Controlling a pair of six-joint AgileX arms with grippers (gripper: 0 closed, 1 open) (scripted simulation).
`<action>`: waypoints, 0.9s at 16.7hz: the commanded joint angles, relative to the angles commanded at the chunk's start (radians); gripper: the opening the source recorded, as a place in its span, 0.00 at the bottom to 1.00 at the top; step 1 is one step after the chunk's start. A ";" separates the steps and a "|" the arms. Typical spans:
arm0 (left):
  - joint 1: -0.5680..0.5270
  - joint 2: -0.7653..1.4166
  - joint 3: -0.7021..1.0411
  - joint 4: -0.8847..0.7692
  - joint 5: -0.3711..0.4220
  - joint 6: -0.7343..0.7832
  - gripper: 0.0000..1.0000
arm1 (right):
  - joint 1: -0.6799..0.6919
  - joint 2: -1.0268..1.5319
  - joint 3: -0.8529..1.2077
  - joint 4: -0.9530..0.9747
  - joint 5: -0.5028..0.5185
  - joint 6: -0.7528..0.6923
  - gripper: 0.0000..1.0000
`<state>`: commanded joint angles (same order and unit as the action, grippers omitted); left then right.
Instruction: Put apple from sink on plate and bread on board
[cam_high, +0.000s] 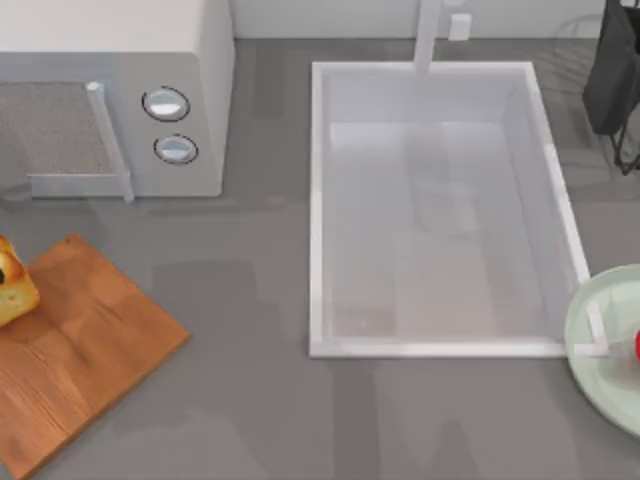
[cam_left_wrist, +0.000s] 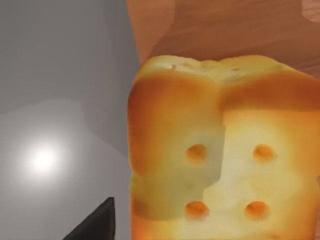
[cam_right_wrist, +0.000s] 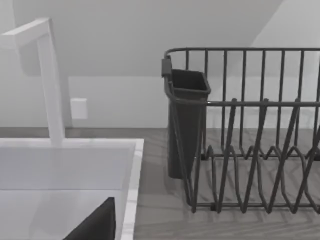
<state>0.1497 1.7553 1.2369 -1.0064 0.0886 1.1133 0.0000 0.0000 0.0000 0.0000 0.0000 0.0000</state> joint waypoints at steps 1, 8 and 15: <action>0.000 -0.004 -0.027 0.023 0.000 0.001 1.00 | 0.000 0.000 0.000 0.000 0.000 0.000 1.00; -0.011 0.128 -0.088 0.210 0.000 -0.010 1.00 | 0.000 0.000 0.000 0.000 0.000 0.000 1.00; -0.014 0.146 -0.076 0.222 0.000 -0.013 0.85 | 0.000 0.000 0.000 0.000 0.000 0.000 1.00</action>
<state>0.1357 1.9014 1.1612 -0.7845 0.0888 1.1007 0.0000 0.0000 0.0000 0.0000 0.0000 0.0000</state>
